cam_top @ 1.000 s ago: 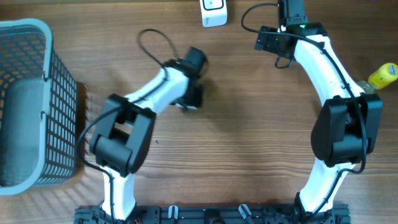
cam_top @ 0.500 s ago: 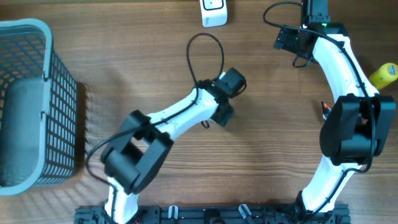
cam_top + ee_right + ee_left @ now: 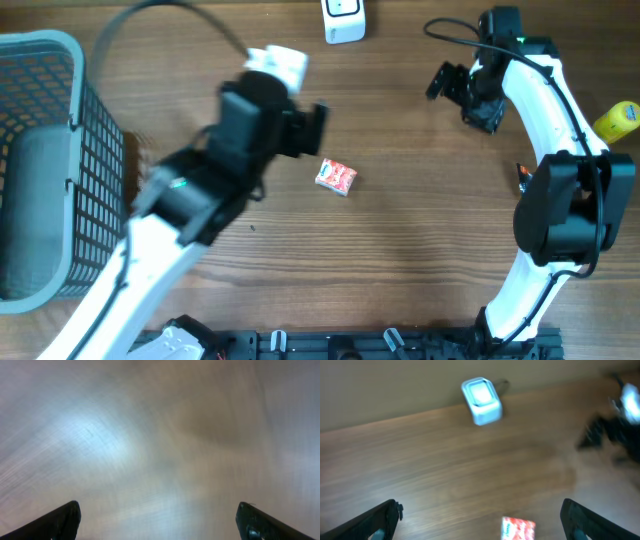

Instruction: Scan the item barcode

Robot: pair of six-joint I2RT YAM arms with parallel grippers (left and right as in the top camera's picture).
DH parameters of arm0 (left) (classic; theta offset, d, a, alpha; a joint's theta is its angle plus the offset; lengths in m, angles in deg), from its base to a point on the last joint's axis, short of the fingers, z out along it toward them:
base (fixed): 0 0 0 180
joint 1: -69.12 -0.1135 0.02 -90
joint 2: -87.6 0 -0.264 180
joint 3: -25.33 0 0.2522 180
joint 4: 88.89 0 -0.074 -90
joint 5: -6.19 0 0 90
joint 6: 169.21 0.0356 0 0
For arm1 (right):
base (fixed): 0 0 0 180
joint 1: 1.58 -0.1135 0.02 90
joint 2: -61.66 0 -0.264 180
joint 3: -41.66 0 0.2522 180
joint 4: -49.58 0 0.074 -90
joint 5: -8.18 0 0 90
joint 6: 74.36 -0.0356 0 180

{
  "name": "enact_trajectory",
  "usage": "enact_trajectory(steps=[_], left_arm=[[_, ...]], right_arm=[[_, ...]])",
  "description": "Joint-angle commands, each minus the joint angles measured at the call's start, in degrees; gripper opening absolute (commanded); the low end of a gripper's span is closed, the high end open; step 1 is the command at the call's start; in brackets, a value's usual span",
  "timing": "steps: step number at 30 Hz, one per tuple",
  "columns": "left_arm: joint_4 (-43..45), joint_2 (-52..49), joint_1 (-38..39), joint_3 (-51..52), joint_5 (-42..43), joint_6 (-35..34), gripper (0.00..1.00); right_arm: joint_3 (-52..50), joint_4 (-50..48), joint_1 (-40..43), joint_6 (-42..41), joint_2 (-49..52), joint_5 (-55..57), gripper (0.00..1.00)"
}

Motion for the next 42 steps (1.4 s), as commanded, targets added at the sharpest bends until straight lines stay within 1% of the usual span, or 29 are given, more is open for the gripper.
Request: enact_trajectory(steps=[1,3,5,7,10,13,15,17,21,30,31,33,34,35,36,40,42], left_arm=[[-3.7,2.9,-6.7,0.0,0.5,-5.9,1.0],[-7.0,3.2,-9.5,0.0,0.5,-7.5,1.0],[-9.7,3.2,-11.6,0.0,0.5,-7.7,1.0],[-10.7,3.2,-12.8,0.0,0.5,-8.5,1.0],[-11.2,3.2,-13.2,0.0,0.5,-8.7,1.0],[-11.8,3.2,-13.2,0.0,0.5,-8.7,1.0],[-12.2,3.2,-13.1,0.1,0.5,-8.7,1.0],[-12.6,3.2,-13.1,0.1,0.5,-8.8,1.0],[-12.7,3.2,-13.1,0.1,0.5,-8.7,1.0],[-13.7,3.2,-13.1,0.1,-0.4,-8.7,1.0],[-14.1,3.2,-13.1,0.1,-0.4,-8.7,1.0],[-14.5,3.2,-13.1,0.1,-0.4,-8.7,1.0],[-14.7,3.2,-13.1,0.1,-0.4,-8.7,1.0],[-14.8,3.2,-13.1,0.1,-0.4,-8.7,1.0],[-14.8,3.2,-13.1,0.1,-0.4,-8.7,1.0],[-15.2,3.2,-13.1,0.1,-0.7,-8.7,1.0],[-15.3,3.2,-13.1,0.1,-0.6,-8.7,1.0]], right_arm=[[-0.1,7.9,-2.3,-16.9,0.0,-3.0,1.0],[-0.1,10.9,-5.0,-17.1,0.0,-3.7,1.0],[-0.2,11.6,-9.2,-17.3,0.0,-3.4,1.0],[-0.2,9.4,-13.5,-17.9,0.0,-2.8,1.0],[-0.2,3.1,-19.5,-17.5,0.5,-0.2,1.0],[-0.3,1.8,-23.5,-17.7,2.0,1.1,1.0],[-1.7,1.4,-25.6,-19.9,3.3,1.1,1.0],[-3.4,-0.7,-27.2,-21.5,4.4,1.1,1.0],[-4.8,-4.5,-30.9,-20.7,7.7,-0.2,1.0],[-4.8,-5.0,-32.5,-21.2,8.8,-0.2,0.99],[-4.8,-4.5,-32.5,-22.6,8.8,-0.2,0.96],[-4.9,-4.0,-32.5,-25.5,8.8,-0.3,0.87],[-4.9,-4.0,-32.5,-26.7,8.8,-0.7,0.79],[-4.9,-4.1,-32.5,-27.7,8.8,-1.5,0.74],[-4.9,-4.3,-32.5,-28.9,8.8,-2.5,0.71],[-4.9,-4.4,-32.5,-34.0,8.8,-4.2,0.7],[-4.9,-4.2,-32.5,-39.1,8.8,-4.7,0.71]])
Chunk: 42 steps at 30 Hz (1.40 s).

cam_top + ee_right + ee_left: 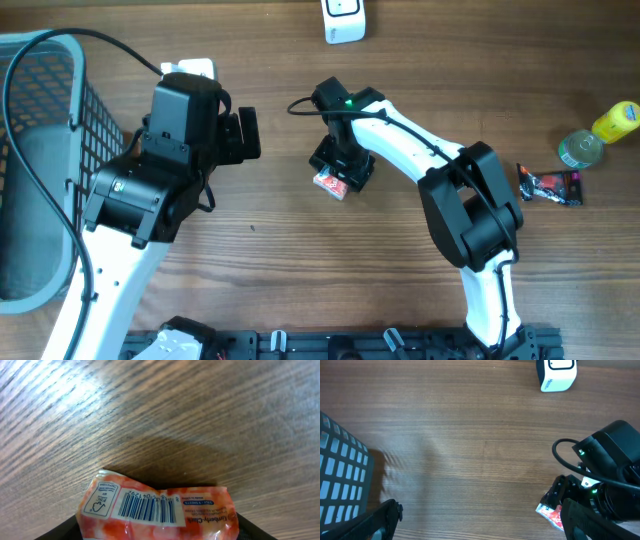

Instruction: Scan the item barcode

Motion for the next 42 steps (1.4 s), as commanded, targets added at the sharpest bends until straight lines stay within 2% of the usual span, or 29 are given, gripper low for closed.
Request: enact_trajectory(steps=[1,3,7,8,9,10,13,15,16,20,26,29,33,36,39,41,42], left_arm=[[-0.3,0.1,-0.3,0.1,-1.0,-1.0,1.0],[-0.5,0.1,-0.3,0.1,-1.0,-1.0,1.0],[-1.0,0.1,-0.3,0.1,-0.9,-1.9,1.0],[-1.1,0.1,-0.3,0.1,-0.9,-2.9,1.0],[-1.2,0.1,-0.3,0.1,-0.9,-2.9,1.0],[-1.3,0.1,-0.3,0.1,-0.9,-2.9,1.0],[-1.3,0.1,-0.3,0.1,-0.9,-3.4,1.0],[-1.5,0.1,-0.3,0.1,-0.8,-5.3,1.0],[-1.6,0.1,-0.3,0.1,-0.7,-5.7,1.0],[-1.8,0.1,-0.3,0.1,-0.8,-5.6,1.0],[-1.8,0.1,-0.3,0.1,-1.0,-5.6,1.0],[-0.9,0.4,-0.3,0.1,-1.4,-6.3,1.0],[0.5,2.4,-0.3,0.1,-11.1,-18.3,1.0],[2.4,3.5,-0.3,0.1,-12.6,-19.2,1.0],[2.2,3.8,-0.3,0.1,-14.8,-19.2,1.0],[2.7,4.1,-0.3,0.1,-15.4,-19.1,1.0],[3.5,4.6,-0.3,0.1,-15.4,-19.1,1.0]], right_arm=[[-0.3,0.1,0.1,-10.8,0.5,-2.5,0.71],[-0.3,0.1,0.1,-17.8,0.5,-3.0,0.75],[-0.3,-1.9,0.1,-41.1,0.5,-3.8,0.76],[-0.3,-4.3,0.1,-48.7,0.5,-3.8,0.76],[-0.3,-7.0,0.2,-52.8,0.5,-3.8,0.75],[-0.3,-8.7,0.1,-53.9,0.5,-3.8,0.72],[-0.3,-16.0,0.2,-53.9,0.5,-0.9,0.72],[-0.3,-19.4,0.2,-53.9,0.5,1.4,0.81],[-0.3,-21.3,0.2,-53.9,0.5,2.2,1.0],[-0.3,-25.9,0.6,-53.5,0.5,0.4,1.0],[-0.3,-25.4,0.9,-34.4,-1.7,-5.8,1.0],[-0.3,-22.0,0.9,-27.1,-5.4,-4.6,1.0],[-0.3,-18.1,1.2,-10.0,-10.8,-1.0,1.0],[-0.3,-17.5,1.3,13.6,-15.0,-1.1,1.0],[-0.3,-16.5,1.3,44.6,-16.1,-1.2,1.0],[-0.3,-12.0,1.3,69.4,-15.5,-2.2,1.0],[-0.3,-9.6,1.3,78.9,-15.1,-2.2,1.0]])
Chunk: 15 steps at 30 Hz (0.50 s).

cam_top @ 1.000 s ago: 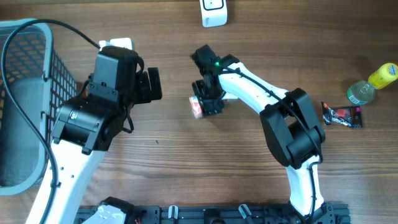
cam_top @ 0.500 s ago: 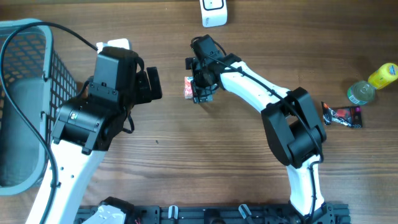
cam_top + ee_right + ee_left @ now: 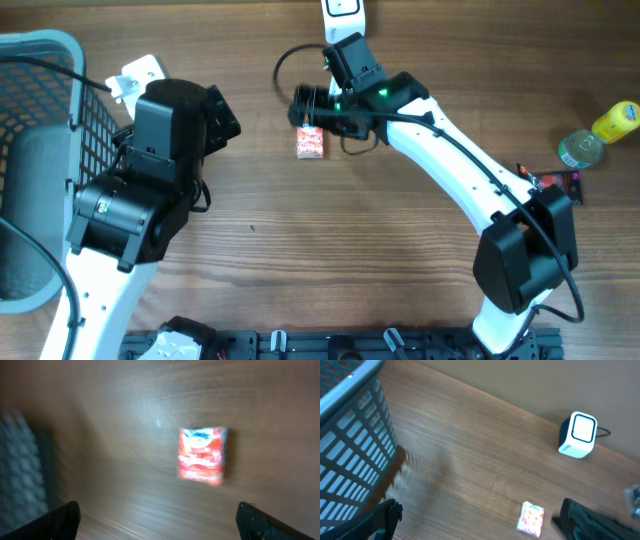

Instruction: Scan the item barcode

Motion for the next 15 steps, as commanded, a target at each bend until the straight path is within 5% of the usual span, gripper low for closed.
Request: enact_trajectory(steps=[1,5,6,15], left_arm=[[1.9,1.7,-0.3,0.1,-2.8,-1.5,1.0],[2.0,2.7,-0.2,0.1,-2.8,-1.5,1.0],[1.5,2.8,-0.2,0.1,-2.8,-1.4,1.0],[0.8,2.8,-0.2,0.1,-3.4,-1.3,1.0]], right_arm=[[-0.4,5.4,0.3,49.8,1.4,0.7,1.0],[-0.4,-3.1,2.2,58.3,3.1,7.1,0.79],[-0.4,-5.7,2.8,60.5,3.6,7.5,1.0],[-0.4,-8.3,4.1,61.3,4.1,7.1,1.0]])
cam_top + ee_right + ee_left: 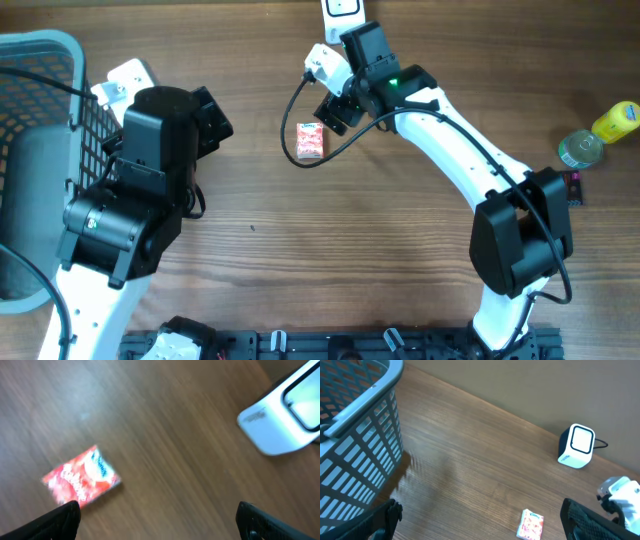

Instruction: Scan the item barcode

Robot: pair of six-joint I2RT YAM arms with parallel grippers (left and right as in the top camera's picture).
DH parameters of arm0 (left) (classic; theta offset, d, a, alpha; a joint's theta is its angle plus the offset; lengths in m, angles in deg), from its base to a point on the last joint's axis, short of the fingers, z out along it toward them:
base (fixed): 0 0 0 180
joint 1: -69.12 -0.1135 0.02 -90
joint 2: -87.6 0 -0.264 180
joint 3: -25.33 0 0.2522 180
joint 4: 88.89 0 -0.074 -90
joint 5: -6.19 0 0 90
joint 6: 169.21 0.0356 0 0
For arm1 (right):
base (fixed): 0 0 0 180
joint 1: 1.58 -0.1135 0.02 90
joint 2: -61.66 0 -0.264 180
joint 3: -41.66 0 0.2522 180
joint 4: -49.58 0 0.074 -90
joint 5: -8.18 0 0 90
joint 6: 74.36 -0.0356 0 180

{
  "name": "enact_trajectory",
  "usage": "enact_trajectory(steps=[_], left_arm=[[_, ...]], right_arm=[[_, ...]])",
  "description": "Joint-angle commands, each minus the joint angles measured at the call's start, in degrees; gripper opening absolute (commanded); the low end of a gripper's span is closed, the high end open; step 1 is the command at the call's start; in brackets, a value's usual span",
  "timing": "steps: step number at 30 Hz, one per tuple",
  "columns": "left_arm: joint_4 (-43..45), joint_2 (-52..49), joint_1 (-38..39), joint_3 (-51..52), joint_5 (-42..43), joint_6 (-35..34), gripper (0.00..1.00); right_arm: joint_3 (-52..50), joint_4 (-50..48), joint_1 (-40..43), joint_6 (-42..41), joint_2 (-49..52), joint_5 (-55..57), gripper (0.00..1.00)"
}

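Note:
The item, a small red and white packet [311, 140], lies flat on the wooden table, printed face up, also seen as the packet [530, 524] and the packet [81, 476]. The white scanner [343, 12] stands at the table's far edge, showing as the scanner [576, 446] and the scanner [287, 415]. My right gripper [333, 112] hangs open between packet and scanner, touching neither and holding nothing. My left gripper [212, 115] is open and empty to the left of the packet.
A grey mesh basket [45, 150] fills the left edge, also seen as the basket [355, 450]. At the far right stand a yellow bottle [620, 120] and a small clear bottle [577, 148], with a dark wrapper [574, 186] beside them.
The packet lies where it did. My right gripper has shifted slightly right and turned, so the scanner now shows in its view. The left arm has barely moved.
First the packet lay mid-table, my right arm far off at the right and my left arm near it. Then my right gripper was down at the packet, barcode in view. After that the packet lay nearer the scanner, face up, the right gripper open above it, as now.

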Motion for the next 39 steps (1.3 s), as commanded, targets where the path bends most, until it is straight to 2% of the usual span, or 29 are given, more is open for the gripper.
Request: enact_trajectory(steps=[1,5,8,10,16,20,24,29,33,39], left_arm=[[0.7,0.5,-0.2,0.1,-1.6,-0.8,1.0],[0.6,0.5,-0.2,0.1,-1.6,-0.8,1.0],[0.7,0.5,-0.2,0.1,-1.6,-0.8,1.0],[0.7,0.4,-0.2,0.1,-1.6,-0.8,1.0],[0.7,0.4,-0.2,0.1,-1.6,-0.8,1.0],[0.7,0.4,-0.2,0.1,-1.6,-0.8,1.0],[0.7,0.4,-0.2,0.1,-1.6,-0.8,1.0],[0.7,0.4,-0.2,0.1,-1.6,-0.8,1.0],[0.6,0.3,-0.2,0.1,-1.6,-0.8,1.0],[0.2,0.3,-0.2,0.1,-1.6,0.8,1.0]], right_arm=[[-0.1,0.9,-0.3,2.9,0.9,-5.2,1.0],[-0.1,3.6,-0.3,16.5,2.9,-9.1,1.0],[-0.1,4.2,-0.2,20.2,5.2,-7.3,1.0],[-0.1,1.3,-0.2,21.8,8.6,-6.6,1.0],[-0.1,0.2,-0.3,21.7,10.8,-11.0,1.0],[-0.1,4.2,-0.6,22.1,10.8,-16.3,1.0],[-0.1,9.9,-1.0,27.8,10.8,-21.7,1.0],[-0.1,6.1,-1.2,29.1,11.0,-21.7,1.0],[-0.1,5.3,-1.4,27.7,11.3,-31.0,1.0],[-0.1,5.4,-0.6,28.0,11.3,-33.0,1.0]])
